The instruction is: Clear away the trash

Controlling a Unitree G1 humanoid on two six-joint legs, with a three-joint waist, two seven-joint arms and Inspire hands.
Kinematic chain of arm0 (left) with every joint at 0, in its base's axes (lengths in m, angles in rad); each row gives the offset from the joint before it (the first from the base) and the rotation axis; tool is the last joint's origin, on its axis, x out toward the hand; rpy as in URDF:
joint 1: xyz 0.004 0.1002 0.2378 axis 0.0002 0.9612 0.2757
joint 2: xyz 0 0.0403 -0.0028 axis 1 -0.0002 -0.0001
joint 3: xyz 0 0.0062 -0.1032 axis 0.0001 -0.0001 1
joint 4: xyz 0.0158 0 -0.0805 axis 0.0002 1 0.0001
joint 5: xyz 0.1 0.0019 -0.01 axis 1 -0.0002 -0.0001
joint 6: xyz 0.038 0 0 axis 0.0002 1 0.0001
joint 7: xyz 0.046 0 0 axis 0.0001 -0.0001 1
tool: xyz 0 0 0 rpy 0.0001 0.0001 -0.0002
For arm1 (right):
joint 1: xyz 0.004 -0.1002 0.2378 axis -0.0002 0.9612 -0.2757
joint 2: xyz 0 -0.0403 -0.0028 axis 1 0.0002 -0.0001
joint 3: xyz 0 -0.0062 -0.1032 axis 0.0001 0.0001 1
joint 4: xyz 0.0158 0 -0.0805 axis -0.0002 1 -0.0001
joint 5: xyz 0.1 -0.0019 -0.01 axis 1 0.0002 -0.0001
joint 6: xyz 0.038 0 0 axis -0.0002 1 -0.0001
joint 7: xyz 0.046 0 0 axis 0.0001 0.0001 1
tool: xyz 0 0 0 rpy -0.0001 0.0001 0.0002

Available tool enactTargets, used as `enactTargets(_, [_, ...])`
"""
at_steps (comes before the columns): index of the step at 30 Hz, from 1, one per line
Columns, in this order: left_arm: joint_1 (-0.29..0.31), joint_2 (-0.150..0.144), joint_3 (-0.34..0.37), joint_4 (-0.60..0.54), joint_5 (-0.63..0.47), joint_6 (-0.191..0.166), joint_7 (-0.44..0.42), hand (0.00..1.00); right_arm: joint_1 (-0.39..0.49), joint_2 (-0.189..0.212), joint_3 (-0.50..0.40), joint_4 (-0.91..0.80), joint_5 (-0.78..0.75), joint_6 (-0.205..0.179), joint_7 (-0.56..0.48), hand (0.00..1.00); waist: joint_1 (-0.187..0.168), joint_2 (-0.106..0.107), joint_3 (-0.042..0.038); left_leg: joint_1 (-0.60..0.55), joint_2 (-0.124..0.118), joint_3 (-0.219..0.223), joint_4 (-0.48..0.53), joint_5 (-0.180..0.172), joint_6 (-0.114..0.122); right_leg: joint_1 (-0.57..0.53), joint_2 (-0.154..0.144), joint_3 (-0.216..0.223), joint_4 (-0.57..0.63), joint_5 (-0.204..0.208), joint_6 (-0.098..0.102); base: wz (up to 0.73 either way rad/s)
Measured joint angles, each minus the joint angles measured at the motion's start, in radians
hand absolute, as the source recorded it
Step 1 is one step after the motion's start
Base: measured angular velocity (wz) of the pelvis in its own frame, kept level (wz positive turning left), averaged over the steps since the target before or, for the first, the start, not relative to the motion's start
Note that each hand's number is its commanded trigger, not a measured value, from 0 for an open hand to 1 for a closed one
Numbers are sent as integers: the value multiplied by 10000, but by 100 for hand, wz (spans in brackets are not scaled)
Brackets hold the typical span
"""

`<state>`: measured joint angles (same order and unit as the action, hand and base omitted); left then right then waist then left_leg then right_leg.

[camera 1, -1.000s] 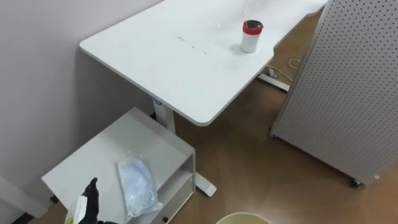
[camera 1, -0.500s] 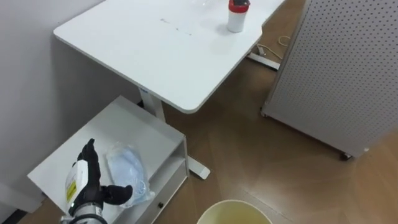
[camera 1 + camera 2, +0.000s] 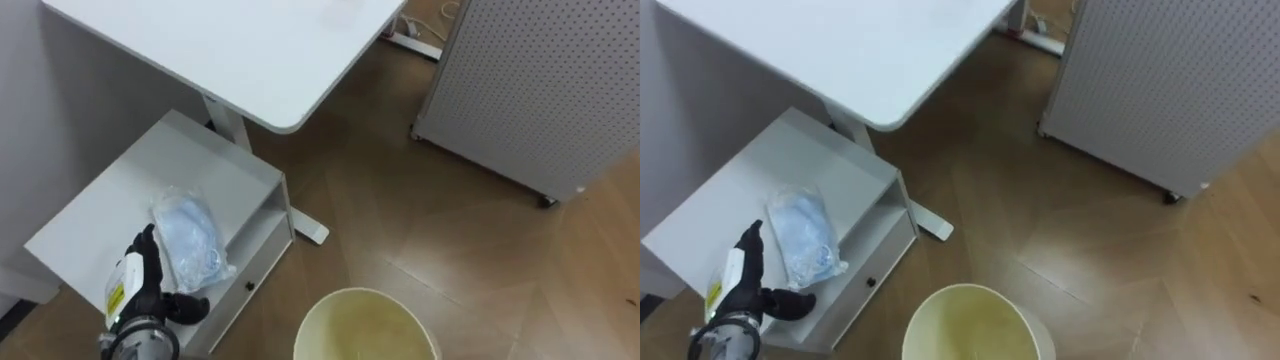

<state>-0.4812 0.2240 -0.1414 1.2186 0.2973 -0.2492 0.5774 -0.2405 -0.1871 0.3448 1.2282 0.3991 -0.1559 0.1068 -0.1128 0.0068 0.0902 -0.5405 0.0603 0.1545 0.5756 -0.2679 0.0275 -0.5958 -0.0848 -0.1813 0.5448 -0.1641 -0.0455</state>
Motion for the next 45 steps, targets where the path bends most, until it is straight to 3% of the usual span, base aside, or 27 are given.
enactTargets(9, [-827,675,-237,192,419,61,535,0,63,-127,644,-698,1098,-185,-293,100,-543,10,10,-1604,304,-180,1559,-426,123,-1259,2,-128,982,-112,-54,-1])
enactTargets(15, [-1046,834,-685,200,710,130,871,0,65,-168,671,-1117,1817,-245,-154,100,-683,118,58,-2427,374,-209,2187,-566,241,-1985,-39,-144,1443,-137,-30,-1])
enactTargets(19, [-1170,916,-1044,204,1321,328,1058,0,95,-486,803,-1397,2474,-252,23,100,-718,223,103,-3006,474,-175,2666,-725,313,-2523,-28,-104,1759,-178,-10,-7])
enactTargets(24, [-1822,1078,-1373,203,2181,603,1341,0,275,-744,933,-1999,3015,-214,48,100,-733,231,107,-3589,500,-190,2961,-737,333,-3099,-45,-93,2047,-180,-36,-1])
enactTargets(30, [-2032,1087,-1439,183,2484,807,1608,0,505,-793,952,-2606,3178,-154,65,100,-792,235,106,-3875,522,-224,3135,-767,310,-3385,-55,-112,2232,-223,-90,0])
enactTargets(31, [-2036,1089,-1506,183,2521,893,1618,5,506,-795,952,-2643,3178,-155,101,100,-802,236,106,-3927,517,-217,3153,-767,310,-3447,-55,-98,2255,-223,-90,0])
enactTargets(32, [-2035,1089,-1552,191,2552,936,1617,60,506,-795,952,-2647,3178,-156,136,100,-804,236,106,-3950,517,-215,3163,-767,311,-3475,-55,-93,2265,-223,-90,0])
enactTargets(33, [-2030,1076,-1593,201,2598,988,1612,74,506,-794,951,-2646,3177,-155,192,100,-823,236,107,-3990,517,-218,3180,-768,312,-3504,-50,-94,2276,-223,-90,0])
enactTargets(34, [-2029,1069,-1605,205,2640,1023,1612,100,505,-794,950,-2648,3175,-152,241,100,-855,236,107,-4020,514,-220,3188,-769,314,-3530,-44,-92,2291,-224,-89,0])
enactTargets(45, [-2132,1072,-1970,363,2616,1406,1500,100,466,-846,949,-2714,3992,146,491,100,-948,259,106,-4348,513,-209,3233,-776,321,-3844,-44,-82,2343,-231,-88,0])
